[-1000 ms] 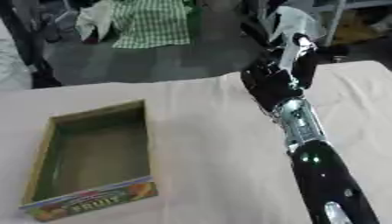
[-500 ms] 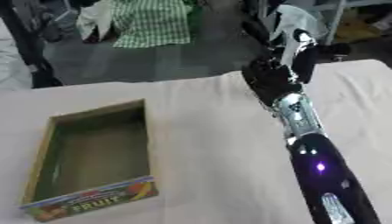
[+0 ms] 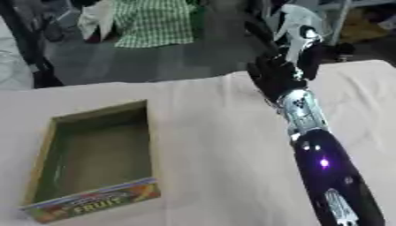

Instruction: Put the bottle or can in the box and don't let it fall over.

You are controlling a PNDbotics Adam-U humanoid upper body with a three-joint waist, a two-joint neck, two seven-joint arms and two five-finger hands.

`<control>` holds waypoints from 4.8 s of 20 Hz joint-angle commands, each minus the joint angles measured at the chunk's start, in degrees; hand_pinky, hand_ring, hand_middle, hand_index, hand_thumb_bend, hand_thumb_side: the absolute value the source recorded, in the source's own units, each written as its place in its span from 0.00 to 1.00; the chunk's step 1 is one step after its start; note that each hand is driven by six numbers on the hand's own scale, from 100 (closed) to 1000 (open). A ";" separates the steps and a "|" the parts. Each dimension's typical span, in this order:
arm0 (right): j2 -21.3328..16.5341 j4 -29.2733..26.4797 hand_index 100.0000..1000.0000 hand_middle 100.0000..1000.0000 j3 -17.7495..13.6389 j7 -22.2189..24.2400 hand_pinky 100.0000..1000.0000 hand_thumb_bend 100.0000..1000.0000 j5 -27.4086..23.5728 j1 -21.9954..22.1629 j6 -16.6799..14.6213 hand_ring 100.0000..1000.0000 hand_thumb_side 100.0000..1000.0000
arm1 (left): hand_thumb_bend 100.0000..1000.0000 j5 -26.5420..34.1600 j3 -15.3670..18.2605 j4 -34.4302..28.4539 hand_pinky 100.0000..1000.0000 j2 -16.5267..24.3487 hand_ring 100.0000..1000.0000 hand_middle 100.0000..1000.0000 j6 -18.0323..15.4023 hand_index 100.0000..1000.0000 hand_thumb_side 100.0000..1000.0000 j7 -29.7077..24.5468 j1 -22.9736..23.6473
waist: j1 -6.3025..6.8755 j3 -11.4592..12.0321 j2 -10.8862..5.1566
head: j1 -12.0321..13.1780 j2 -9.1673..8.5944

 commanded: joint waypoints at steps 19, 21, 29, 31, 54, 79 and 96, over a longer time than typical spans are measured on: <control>-2.30 -0.70 0.97 0.19 -0.95 0.15 0.00 0.18 0.49 -1.95 -1.09 0.01 0.88 | 0.81 -0.43 0.12 -1.11 0.81 1.00 0.84 0.78 -0.13 0.80 0.58 -0.60 -0.48 | 0.03 0.29 -0.52 | -0.14 -0.18; -2.38 -0.84 0.97 0.19 -1.03 0.33 0.00 0.18 0.48 -2.10 -1.25 0.01 0.88 | 0.81 -0.45 0.07 -1.11 0.81 1.00 0.84 0.78 -0.10 0.80 0.58 -0.65 -0.56 | 0.02 0.31 -0.49 | -0.16 -0.23; -2.89 -0.56 0.98 0.19 -1.42 0.54 0.00 0.19 0.71 -2.55 -1.60 0.00 0.88 | 0.81 -0.54 0.01 -1.11 0.81 1.01 0.84 0.78 -0.13 0.80 0.58 -0.83 -0.71 | 0.11 0.52 -0.28 | -0.22 -0.39; -3.05 -0.36 0.98 0.19 -1.62 0.51 0.00 0.19 0.84 -2.65 -1.72 0.00 0.88 | 0.81 -0.56 0.00 -1.11 0.81 1.00 0.84 0.78 -0.15 0.80 0.58 -0.85 -0.74 | 0.14 0.56 -0.21 | -0.22 -0.49; -4.66 2.14 0.97 0.19 -3.35 0.33 0.00 0.20 1.35 -3.53 -2.85 0.00 0.89 | 0.81 -0.67 -0.16 -1.11 0.81 0.81 0.85 0.78 -0.16 0.80 0.58 -1.14 -0.77 | 0.73 0.48 0.29 | -0.52 -1.13; -4.62 5.17 0.96 0.18 -4.09 1.23 0.00 0.21 0.73 -6.52 -3.21 0.00 0.89 | 0.81 -0.68 -0.39 -1.11 0.81 0.60 0.85 0.78 -0.16 0.80 0.58 -1.50 -0.92 | 0.86 1.42 1.09 | -1.18 -2.42; -5.29 6.33 0.96 0.18 -4.61 2.04 0.00 0.20 0.94 -8.32 -4.16 0.00 0.89 | 0.80 -0.76 -0.46 -1.11 0.81 0.62 0.85 0.78 -0.17 0.80 0.58 -1.62 -0.94 | 0.96 1.85 1.53 | -2.10 -3.14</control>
